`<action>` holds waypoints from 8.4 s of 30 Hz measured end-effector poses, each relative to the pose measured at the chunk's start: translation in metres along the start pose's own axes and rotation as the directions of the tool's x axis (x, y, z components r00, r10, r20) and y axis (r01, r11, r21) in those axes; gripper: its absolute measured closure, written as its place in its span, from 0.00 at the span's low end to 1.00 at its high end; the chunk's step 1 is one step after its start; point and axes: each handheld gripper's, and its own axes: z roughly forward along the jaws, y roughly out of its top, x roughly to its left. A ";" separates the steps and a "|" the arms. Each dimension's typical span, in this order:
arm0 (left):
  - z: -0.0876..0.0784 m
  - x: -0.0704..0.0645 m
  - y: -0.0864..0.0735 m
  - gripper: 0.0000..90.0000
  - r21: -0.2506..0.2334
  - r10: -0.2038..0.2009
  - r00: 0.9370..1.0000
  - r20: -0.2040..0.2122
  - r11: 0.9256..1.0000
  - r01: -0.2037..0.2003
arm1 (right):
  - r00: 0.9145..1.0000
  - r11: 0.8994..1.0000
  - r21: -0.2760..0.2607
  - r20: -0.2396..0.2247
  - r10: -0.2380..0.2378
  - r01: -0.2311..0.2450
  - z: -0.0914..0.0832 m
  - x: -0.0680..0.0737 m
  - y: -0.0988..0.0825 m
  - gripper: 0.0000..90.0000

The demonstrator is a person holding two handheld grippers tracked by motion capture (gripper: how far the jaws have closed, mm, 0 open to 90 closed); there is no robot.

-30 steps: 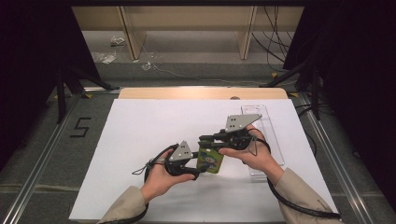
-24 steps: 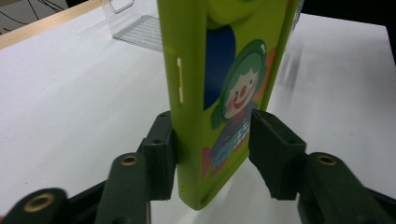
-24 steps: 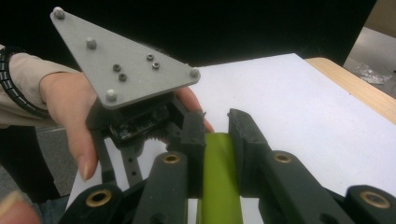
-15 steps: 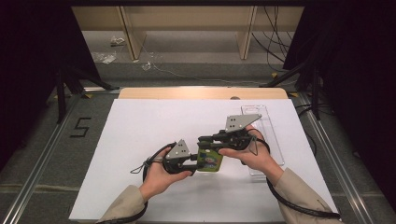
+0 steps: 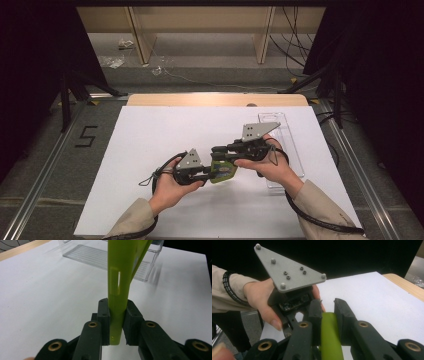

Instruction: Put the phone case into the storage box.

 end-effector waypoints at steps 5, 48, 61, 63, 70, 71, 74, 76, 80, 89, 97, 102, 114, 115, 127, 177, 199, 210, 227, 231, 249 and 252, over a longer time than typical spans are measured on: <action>-0.001 0.000 0.001 0.86 0.003 -0.001 1.000 -0.002 1.000 0.001 | 1.000 1.000 -0.001 -0.004 -0.003 0.003 0.000 0.000 0.000 0.86; -0.014 0.005 0.001 0.86 -0.068 -0.146 0.956 -0.254 0.989 0.133 | 0.965 0.984 -0.166 0.240 0.106 -0.066 -0.008 -0.017 -0.009 0.18; -0.016 0.004 0.002 0.86 -0.084 -0.183 0.937 -0.299 0.983 0.165 | 0.945 0.981 -0.179 0.303 0.122 -0.069 -0.003 -0.014 -0.013 0.13; -0.016 0.004 0.002 0.86 -0.084 -0.184 0.936 -0.300 0.983 0.166 | 0.945 0.981 -0.180 0.304 0.123 -0.070 -0.002 -0.014 -0.013 0.13; -0.015 0.003 0.002 0.86 -0.083 -0.189 0.935 -0.300 0.982 0.171 | 0.942 0.981 -0.182 0.310 0.129 -0.074 0.000 -0.013 -0.014 0.12; -0.015 0.003 0.003 0.86 -0.083 -0.189 0.935 -0.300 0.982 0.172 | 0.942 0.981 -0.181 0.310 0.130 -0.076 0.001 -0.013 -0.014 0.12; -0.015 0.003 0.003 0.86 -0.082 -0.190 0.935 -0.300 0.981 0.174 | 0.941 0.980 -0.181 0.310 0.134 -0.080 0.002 -0.013 -0.014 0.11; -0.014 0.003 0.003 0.86 -0.081 -0.191 0.934 -0.301 0.981 0.174 | 0.941 0.980 -0.182 0.311 0.135 -0.081 0.002 -0.012 -0.014 0.11; -0.014 0.002 0.003 0.86 -0.082 -0.189 0.934 -0.303 0.982 0.171 | 0.938 0.978 -0.188 0.317 0.143 -0.086 0.003 -0.012 -0.014 0.11; -0.012 0.001 0.005 0.86 -0.081 -0.189 0.934 -0.303 0.982 0.173 | 0.935 0.975 -0.199 0.319 0.155 -0.094 0.006 -0.010 -0.015 0.10; -0.008 -0.002 0.007 0.86 -0.078 -0.188 0.935 -0.300 0.982 0.173 | 0.931 0.974 -0.203 0.326 0.162 -0.099 0.009 -0.009 -0.015 0.08; -0.005 -0.004 0.009 0.86 -0.074 -0.186 0.936 -0.298 0.982 0.172 | 0.929 0.973 -0.206 0.330 0.168 -0.103 0.011 -0.008 -0.015 0.08; 0.000 -0.007 0.011 0.86 -0.080 -0.202 0.930 -0.307 0.979 0.186 | 0.919 0.974 -0.199 0.354 0.175 -0.109 0.019 -0.006 -0.018 0.07; 0.000 -0.007 0.012 0.86 -0.080 -0.202 0.930 -0.308 0.979 0.187 | 0.918 0.974 -0.199 0.355 0.176 -0.110 0.019 -0.006 -0.018 0.07; 0.004 -0.009 0.014 0.86 -0.077 -0.206 0.928 -0.310 0.979 0.191 | 0.908 0.974 -0.194 0.378 0.183 -0.115 0.026 -0.004 -0.020 0.07; 0.005 -0.011 0.016 0.83 -0.090 -0.168 0.939 -0.300 0.985 0.147 | 0.888 0.975 -0.201 0.426 0.170 -0.091 0.029 -0.001 -0.020 0.20; -0.003 -0.006 0.009 0.00 0.039 -0.054 0.970 -0.236 0.997 0.064 | 0.883 0.976 -0.204 0.440 0.161 -0.076 0.018 -0.005 -0.016 0.20; -0.019 -0.001 0.000 0.00 0.038 -0.051 0.965 -0.256 0.997 0.063 | 0.882 0.977 -0.199 0.443 0.160 -0.077 0.013 -0.007 -0.014 0.20; -0.033 0.001 -0.007 0.00 0.033 -0.053 0.964 -0.259 0.997 0.064 | 0.876 0.978 -0.194 0.456 0.156 -0.074 0.004 -0.012 -0.012 0.20; -0.036 0.002 -0.008 0.00 0.028 -0.053 0.963 -0.264 0.998 0.062 | 0.873 0.978 -0.196 0.461 0.157 -0.072 0.001 -0.013 -0.011 0.20; -0.046 0.007 -0.013 0.00 0.025 -0.065 0.960 -0.271 0.997 0.074 | 0.867 0.977 -0.201 0.473 0.159 -0.070 -0.010 -0.019 -0.008 0.20; -0.047 0.008 -0.014 0.00 0.029 -0.067 0.960 -0.272 0.997 0.078 | 0.865 0.977 -0.201 0.477 0.158 -0.068 -0.013 -0.020 -0.007 0.20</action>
